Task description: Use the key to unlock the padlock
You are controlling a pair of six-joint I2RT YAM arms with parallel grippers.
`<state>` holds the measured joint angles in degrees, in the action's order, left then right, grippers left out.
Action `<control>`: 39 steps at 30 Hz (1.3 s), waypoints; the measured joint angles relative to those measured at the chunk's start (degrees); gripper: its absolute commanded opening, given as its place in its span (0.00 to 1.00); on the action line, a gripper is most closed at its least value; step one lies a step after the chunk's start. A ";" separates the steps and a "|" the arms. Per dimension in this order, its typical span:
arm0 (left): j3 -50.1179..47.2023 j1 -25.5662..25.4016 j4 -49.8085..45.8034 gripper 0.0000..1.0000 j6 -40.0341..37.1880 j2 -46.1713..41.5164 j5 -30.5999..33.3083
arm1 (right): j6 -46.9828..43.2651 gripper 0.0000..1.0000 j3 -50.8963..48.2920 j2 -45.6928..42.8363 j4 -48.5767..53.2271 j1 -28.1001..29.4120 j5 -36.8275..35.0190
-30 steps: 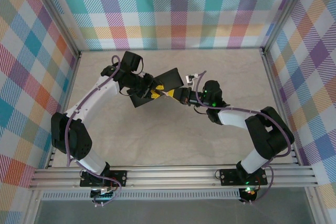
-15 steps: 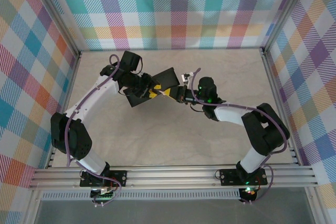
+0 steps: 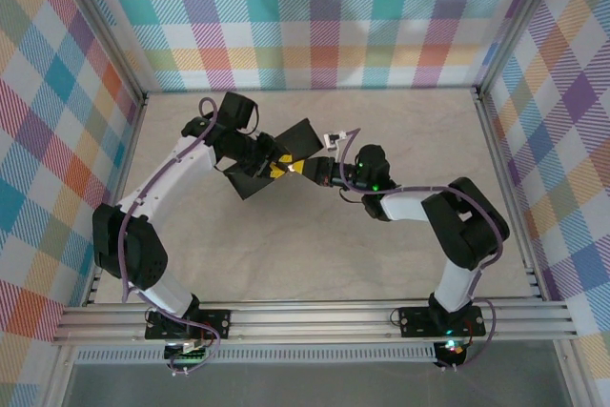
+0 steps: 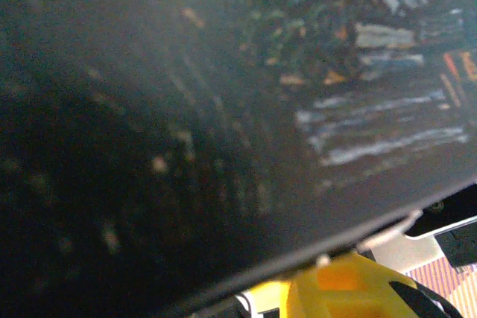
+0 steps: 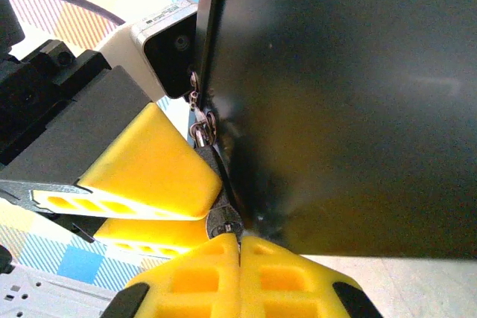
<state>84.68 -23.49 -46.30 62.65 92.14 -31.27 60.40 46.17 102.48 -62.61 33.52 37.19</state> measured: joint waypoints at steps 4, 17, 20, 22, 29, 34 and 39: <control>0.00 0.00 -0.11 0.00 -0.39 0.15 1.01 | 2.34 0.00 0.02 2.62 -4.70 0.02 0.35; 1.18 -0.07 -2.51 0.00 -3.04 0.15 -2.19 | -4.09 0.31 0.11 -5.03 12.79 0.00 -3.41; 1.70 -0.04 -1.68 0.00 -4.24 0.13 -3.54 | -5.99 0.31 -0.11 -5.97 17.68 -1.86 -3.91; 1.73 -0.04 -1.53 0.00 -4.74 0.13 -3.93 | -7.69 0.28 -0.70 -7.30 21.59 -2.99 -4.37; 1.73 0.17 -1.46 0.00 -6.36 0.15 -4.22 | -13.88 0.31 -0.22 -12.90 33.44 -4.31 -5.29; 1.81 0.50 -1.86 0.03 -9.35 0.76 -2.21 | -14.69 0.32 0.52 -12.79 37.22 -4.31 -5.27; 3.21 -1.20 -6.64 0.32 -17.25 1.62 4.28 | -16.26 0.42 0.48 -13.90 43.89 -4.70 -5.81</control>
<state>87.90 -24.69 -52.95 45.41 93.76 -26.98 44.14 46.65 88.58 -18.72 28.82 31.38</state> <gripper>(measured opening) 0.154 0.380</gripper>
